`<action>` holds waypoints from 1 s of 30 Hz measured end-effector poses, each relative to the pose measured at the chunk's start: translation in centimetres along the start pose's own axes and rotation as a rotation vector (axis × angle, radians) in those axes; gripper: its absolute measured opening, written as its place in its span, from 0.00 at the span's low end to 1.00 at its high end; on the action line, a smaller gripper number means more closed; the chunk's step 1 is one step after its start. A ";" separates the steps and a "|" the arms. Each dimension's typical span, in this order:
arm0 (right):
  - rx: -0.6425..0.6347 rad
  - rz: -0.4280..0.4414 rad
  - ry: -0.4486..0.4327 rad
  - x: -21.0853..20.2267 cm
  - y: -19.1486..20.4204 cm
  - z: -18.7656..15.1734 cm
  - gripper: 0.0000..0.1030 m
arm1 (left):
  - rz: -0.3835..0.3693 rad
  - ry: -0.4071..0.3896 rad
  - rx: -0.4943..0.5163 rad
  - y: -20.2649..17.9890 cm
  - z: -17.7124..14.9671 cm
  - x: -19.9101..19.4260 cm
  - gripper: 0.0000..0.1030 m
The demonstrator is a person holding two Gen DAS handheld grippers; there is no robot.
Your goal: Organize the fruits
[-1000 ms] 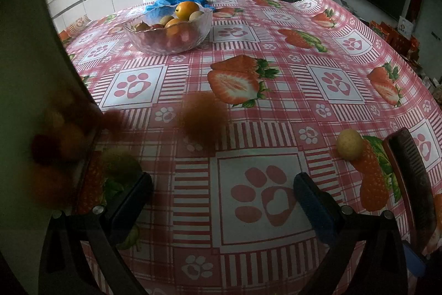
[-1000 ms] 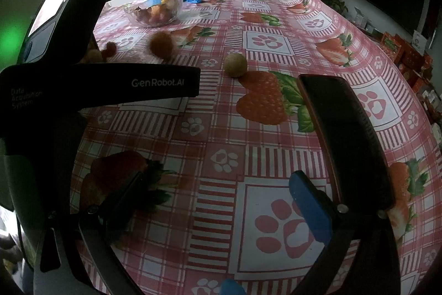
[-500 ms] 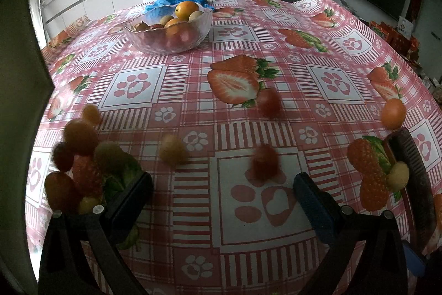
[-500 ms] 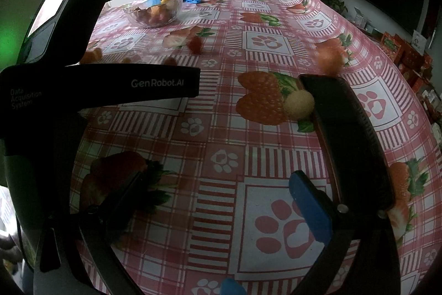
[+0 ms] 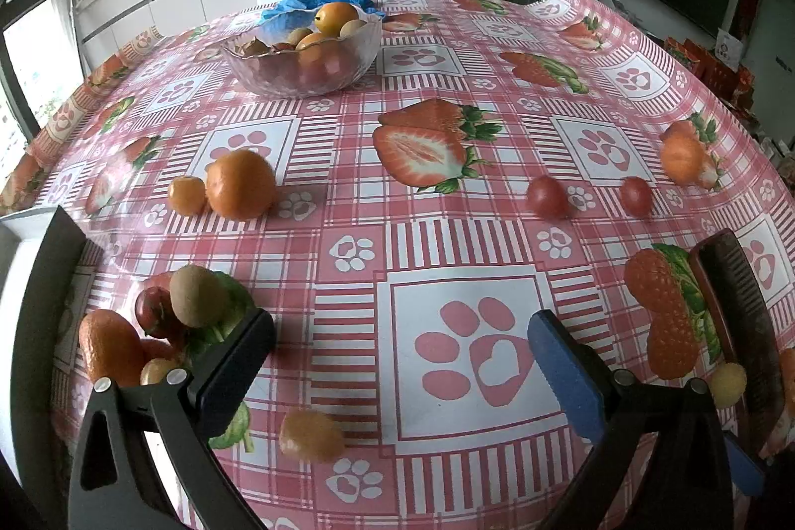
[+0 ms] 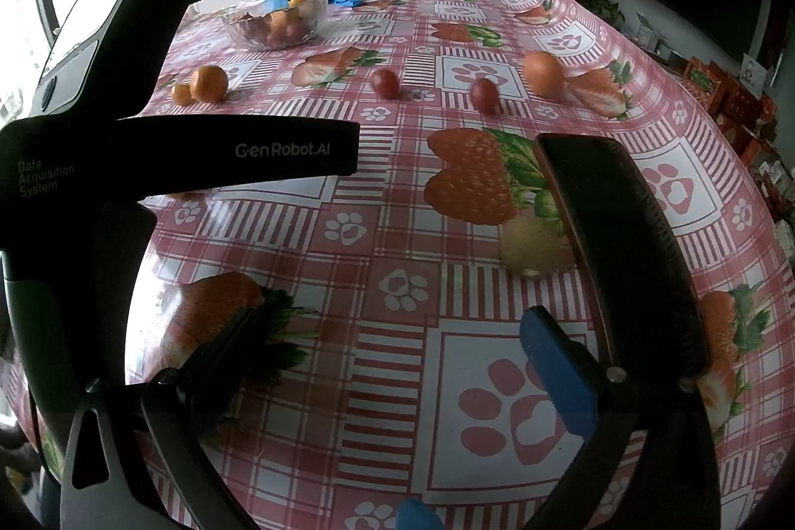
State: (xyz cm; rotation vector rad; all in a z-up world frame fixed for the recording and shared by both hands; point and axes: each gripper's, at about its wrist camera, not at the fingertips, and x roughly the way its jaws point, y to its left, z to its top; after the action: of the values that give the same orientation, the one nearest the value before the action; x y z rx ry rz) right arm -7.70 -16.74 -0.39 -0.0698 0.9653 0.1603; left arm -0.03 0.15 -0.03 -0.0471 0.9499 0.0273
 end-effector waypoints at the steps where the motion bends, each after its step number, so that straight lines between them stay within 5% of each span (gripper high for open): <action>1: 0.000 -0.001 0.000 0.0 0.0 0.0 1.00 | 0.000 0.000 0.000 0.0 0.0 0.0 0.99; 27: -0.001 -0.001 0.000 0.1 0.0 0.0 1.00 | -0.006 0.031 0.027 0.0 -0.4 -0.8 0.99; 30: -0.001 -0.002 0.000 0.1 -0.1 0.0 1.00 | 0.028 -0.062 0.056 0.5 -0.8 -3.7 0.99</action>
State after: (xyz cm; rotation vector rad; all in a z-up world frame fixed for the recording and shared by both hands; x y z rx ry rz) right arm -7.59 -16.84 -0.45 -0.0712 0.9651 0.1588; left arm -2.89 0.62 2.50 0.0191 0.8891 0.0281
